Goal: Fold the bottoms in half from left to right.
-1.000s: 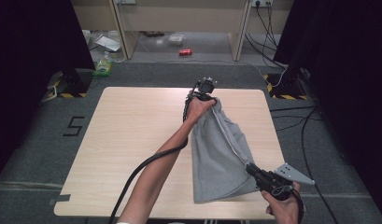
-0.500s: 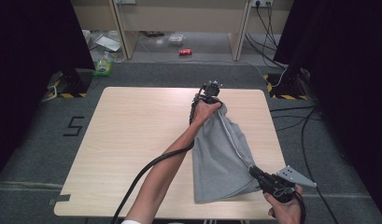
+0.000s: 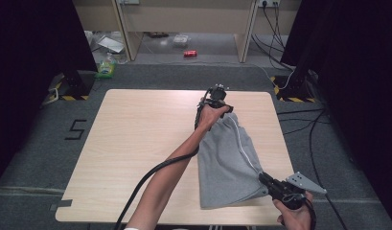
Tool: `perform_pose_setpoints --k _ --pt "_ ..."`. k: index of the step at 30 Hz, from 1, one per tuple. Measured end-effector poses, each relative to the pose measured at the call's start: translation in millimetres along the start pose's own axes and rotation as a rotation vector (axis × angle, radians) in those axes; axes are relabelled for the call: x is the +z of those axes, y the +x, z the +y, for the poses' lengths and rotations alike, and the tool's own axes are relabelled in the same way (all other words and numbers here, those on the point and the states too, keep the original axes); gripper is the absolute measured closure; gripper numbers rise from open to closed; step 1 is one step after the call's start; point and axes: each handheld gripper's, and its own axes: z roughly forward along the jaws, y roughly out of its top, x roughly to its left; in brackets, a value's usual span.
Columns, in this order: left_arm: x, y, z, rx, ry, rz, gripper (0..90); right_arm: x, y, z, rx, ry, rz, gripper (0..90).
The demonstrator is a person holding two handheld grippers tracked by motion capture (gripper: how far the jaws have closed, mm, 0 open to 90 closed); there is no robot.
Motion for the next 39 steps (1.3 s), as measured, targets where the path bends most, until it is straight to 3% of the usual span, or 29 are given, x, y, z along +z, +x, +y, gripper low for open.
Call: perform_pose_setpoints --k 8,15,18,22,27,32,39 --pt "-8.0 9.7 -0.8 0.009 0.02 0.034 52.6 -6.3 -9.0 -9.9 0.02 0.019 -0.036 84.1" --pt "-1.2 17.9 -12.8 0.019 0.063 0.059 50.1 -10.7 -19.1 -19.6 0.051 0.036 -0.061 83.5" --pt "2.3 19.9 -18.1 0.033 0.079 0.062 49.4 -9.2 -17.5 -17.3 0.023 0.045 -0.073 81.3" --pt "2.5 22.1 -20.4 0.038 0.084 0.065 48.2 -8.6 -16.5 -16.1 0.037 0.048 -0.079 71.3" --pt "-6.0 24.2 -17.6 0.048 0.08 0.068 46.2 -9.2 -17.9 -6.4 0.029 0.028 -0.104 61.1" --pt "-20.8 30.0 -14.9 0.047 0.068 0.075 44.1 4.1 -16.5 11.4 -0.03 0.041 -0.097 59.4" --pt "-44.8 40.9 -22.5 0.045 0.061 0.08 37.5 25.9 -19.6 40.3 -0.063 0.038 -0.08 60.1"
